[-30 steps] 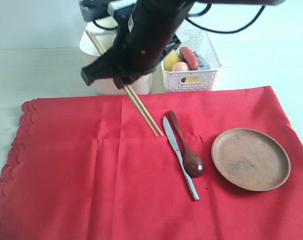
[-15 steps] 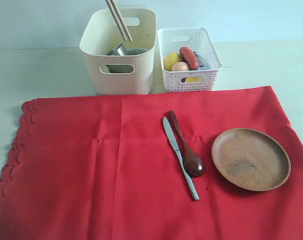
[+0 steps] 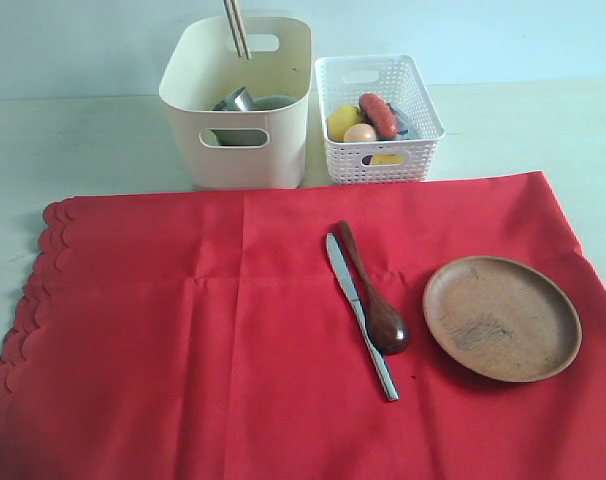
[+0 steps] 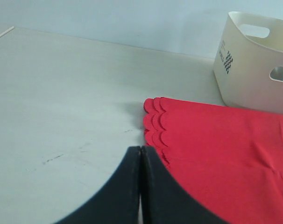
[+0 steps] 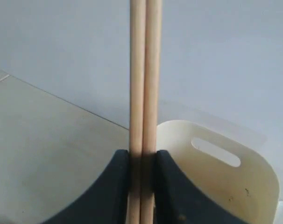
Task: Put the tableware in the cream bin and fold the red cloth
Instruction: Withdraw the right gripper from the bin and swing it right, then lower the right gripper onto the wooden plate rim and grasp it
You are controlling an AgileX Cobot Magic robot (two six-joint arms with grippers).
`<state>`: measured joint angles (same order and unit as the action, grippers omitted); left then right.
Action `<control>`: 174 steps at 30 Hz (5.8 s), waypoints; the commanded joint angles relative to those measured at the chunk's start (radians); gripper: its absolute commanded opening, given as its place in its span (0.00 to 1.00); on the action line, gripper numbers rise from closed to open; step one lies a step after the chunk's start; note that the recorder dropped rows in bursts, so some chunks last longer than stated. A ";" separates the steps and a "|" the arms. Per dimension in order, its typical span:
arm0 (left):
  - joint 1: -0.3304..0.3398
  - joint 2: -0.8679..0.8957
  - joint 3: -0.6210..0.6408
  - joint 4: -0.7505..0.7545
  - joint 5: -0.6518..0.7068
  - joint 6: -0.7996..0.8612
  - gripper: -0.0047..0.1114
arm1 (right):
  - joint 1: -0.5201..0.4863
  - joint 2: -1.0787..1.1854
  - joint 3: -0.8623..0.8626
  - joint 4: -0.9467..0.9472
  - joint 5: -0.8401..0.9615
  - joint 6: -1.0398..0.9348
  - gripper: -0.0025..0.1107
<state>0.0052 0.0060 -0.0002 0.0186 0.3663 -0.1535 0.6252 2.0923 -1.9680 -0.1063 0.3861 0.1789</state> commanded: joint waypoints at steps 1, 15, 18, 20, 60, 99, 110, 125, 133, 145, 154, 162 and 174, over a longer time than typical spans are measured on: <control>-0.004 -0.006 0.000 0.001 -0.006 -0.003 0.04 | -0.006 0.063 -0.007 -0.065 -0.066 0.002 0.02; -0.004 -0.006 0.000 0.001 -0.006 -0.003 0.04 | -0.015 0.104 -0.007 -0.129 -0.059 0.028 0.02; -0.004 -0.006 0.000 0.001 -0.006 -0.003 0.04 | -0.015 0.104 -0.007 -0.121 -0.055 0.040 0.02; -0.004 -0.006 0.000 0.001 -0.006 -0.003 0.04 | -0.015 0.106 -0.007 -0.121 -0.044 0.064 0.02; -0.004 -0.006 0.000 0.001 -0.006 -0.003 0.04 | -0.023 0.066 -0.007 -0.339 0.205 0.320 0.47; -0.004 -0.006 0.000 0.001 -0.006 -0.003 0.04 | -0.075 -0.635 0.987 -0.490 0.439 0.372 0.47; -0.004 -0.006 0.000 0.001 -0.006 -0.003 0.04 | -0.397 -0.620 1.105 -0.282 0.271 0.336 0.32; -0.004 -0.006 0.000 0.001 -0.006 -0.003 0.04 | -0.698 -0.532 1.105 0.186 0.225 -0.099 0.32; -0.004 -0.006 0.000 0.001 -0.006 -0.003 0.04 | -0.754 -0.422 1.103 0.525 0.300 -0.474 0.32; -0.004 -0.006 0.000 0.001 -0.006 -0.003 0.04 | -0.754 -0.305 1.103 0.525 0.307 -0.523 0.43; -0.004 -0.006 0.000 0.001 -0.006 -0.003 0.04 | -0.754 -0.250 1.103 0.668 0.396 -0.708 0.43; -0.004 -0.006 0.000 0.001 -0.006 -0.003 0.04 | -0.754 -0.191 1.103 0.661 0.403 -0.710 0.43; -0.004 -0.006 0.000 0.001 -0.006 -0.003 0.04 | -0.754 -0.101 1.103 0.661 0.401 -0.765 0.14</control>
<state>0.0052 0.0060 -0.0002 0.0186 0.3663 -0.1535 -0.1341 1.9331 -0.8868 0.6108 0.8258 -0.5694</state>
